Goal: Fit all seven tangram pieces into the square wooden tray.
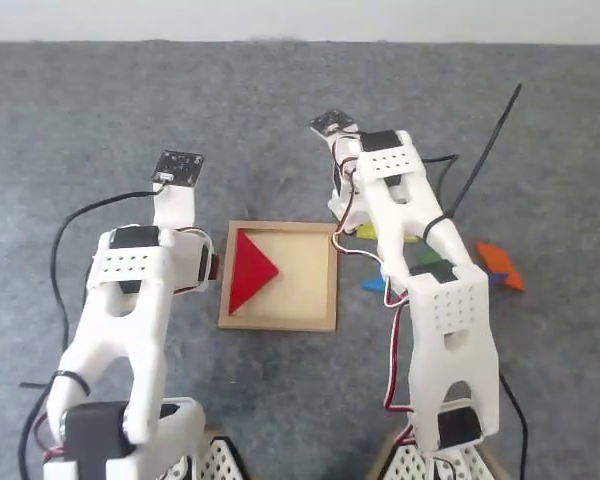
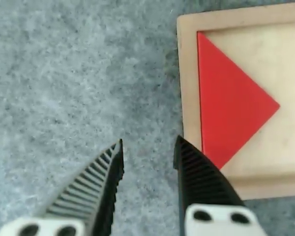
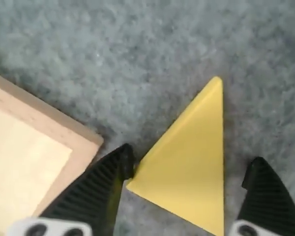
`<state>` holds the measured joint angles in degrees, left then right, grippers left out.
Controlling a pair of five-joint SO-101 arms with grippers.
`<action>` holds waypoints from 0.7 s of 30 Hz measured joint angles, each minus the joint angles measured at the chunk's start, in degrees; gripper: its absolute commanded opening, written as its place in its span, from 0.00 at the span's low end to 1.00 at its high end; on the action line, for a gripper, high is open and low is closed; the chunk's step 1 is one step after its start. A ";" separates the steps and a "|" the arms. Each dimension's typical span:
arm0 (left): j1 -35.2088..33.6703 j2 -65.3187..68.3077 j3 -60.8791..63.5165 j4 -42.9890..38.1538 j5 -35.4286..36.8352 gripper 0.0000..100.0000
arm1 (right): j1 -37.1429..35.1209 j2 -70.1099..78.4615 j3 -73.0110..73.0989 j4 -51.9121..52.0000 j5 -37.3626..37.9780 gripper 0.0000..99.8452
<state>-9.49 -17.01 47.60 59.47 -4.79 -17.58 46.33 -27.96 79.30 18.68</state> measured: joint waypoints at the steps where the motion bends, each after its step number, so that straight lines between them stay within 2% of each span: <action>1: 0.00 0.00 0.00 0.00 0.00 0.16 | 0.00 0.00 0.00 0.35 1.23 0.35; 8: 0.00 0.00 0.00 0.00 0.00 0.16 | 0.00 0.00 0.00 1.05 5.36 0.35; 14: 0.00 0.00 0.00 0.00 0.00 0.16 | 0.44 -0.26 0.00 2.64 7.91 0.17; 21: 0.00 0.00 0.00 0.00 0.09 0.16 | 2.90 -1.05 0.00 2.64 8.18 0.20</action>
<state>-9.49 -17.01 47.60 59.47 -4.70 -14.68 45.27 -27.96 81.93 26.86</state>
